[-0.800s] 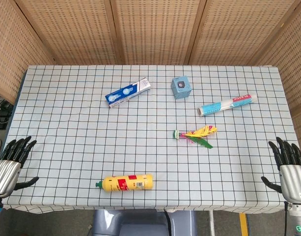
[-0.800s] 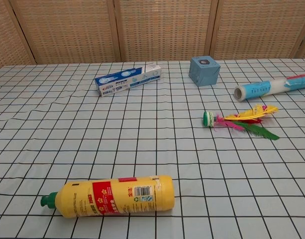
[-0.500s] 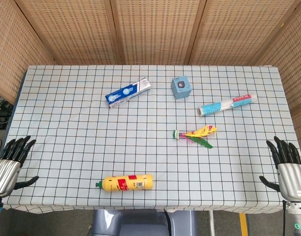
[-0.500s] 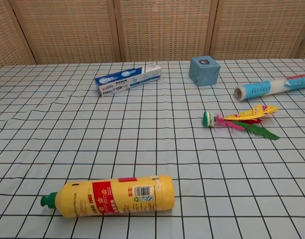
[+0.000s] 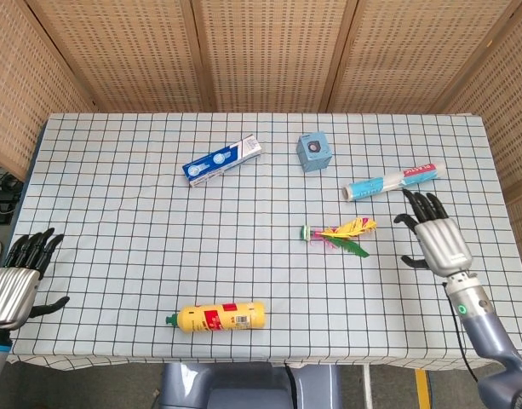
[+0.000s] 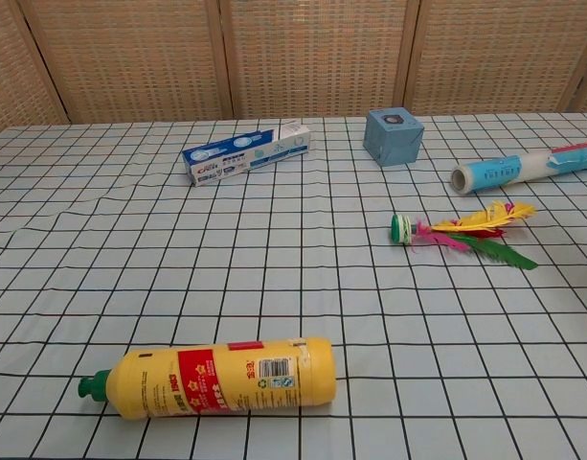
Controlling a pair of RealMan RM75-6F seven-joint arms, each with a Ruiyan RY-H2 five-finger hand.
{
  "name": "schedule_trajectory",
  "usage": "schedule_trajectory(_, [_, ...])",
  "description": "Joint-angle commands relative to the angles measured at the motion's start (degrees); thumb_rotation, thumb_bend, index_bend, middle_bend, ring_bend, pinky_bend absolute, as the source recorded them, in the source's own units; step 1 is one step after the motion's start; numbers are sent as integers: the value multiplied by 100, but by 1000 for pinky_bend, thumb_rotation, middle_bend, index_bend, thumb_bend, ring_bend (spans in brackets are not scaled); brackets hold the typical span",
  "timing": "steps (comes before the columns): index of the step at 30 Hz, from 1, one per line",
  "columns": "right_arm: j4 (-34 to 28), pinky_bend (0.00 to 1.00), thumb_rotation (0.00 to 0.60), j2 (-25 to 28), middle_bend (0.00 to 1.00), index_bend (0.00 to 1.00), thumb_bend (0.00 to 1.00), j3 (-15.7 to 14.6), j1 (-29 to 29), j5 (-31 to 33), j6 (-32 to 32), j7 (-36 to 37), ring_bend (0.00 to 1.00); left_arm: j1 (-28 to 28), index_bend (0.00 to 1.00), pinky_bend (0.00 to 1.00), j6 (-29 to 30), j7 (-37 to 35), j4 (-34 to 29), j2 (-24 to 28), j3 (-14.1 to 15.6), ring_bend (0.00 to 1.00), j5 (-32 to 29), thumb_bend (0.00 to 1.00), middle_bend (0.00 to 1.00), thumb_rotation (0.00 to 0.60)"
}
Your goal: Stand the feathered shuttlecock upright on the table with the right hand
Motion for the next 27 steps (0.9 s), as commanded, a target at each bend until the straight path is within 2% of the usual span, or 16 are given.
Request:
schedule_trajectory(1, [1042,0,600,-734,0,430,265,70,608,141,-686,125,0,-27,0,0,-50,-4,39,-30,-46,0,-90,0,0,600])
schedule_trajectory(4, [1734,0,600,-1186,0,442,323,10,857,125,-862,158,0,-51,0,0,-109,41,58,-55,-66,0,-170,0,0,600])
schedule_trajectory(9, [2757,0,600,-1800,0,459,338,-173,1112,23,-1014,287,0,-105,0,0,-239,130,64,-99,-109,0,-339,0,0,600])
schedule_trajectory(19, [3660,0,600,-2409,0,469,364,-468,1365,-204,-1077,682,0,-179,0,0,-397,298,81,-181,-136,0,-528,0,0,600])
schedule_trajectory(27, [4364,0,600,-2774,0,485,379,-667,1489,-457,-863,595,0,-197,0,0,-428,396,79,-225,-136,0,-597,0,0,600])
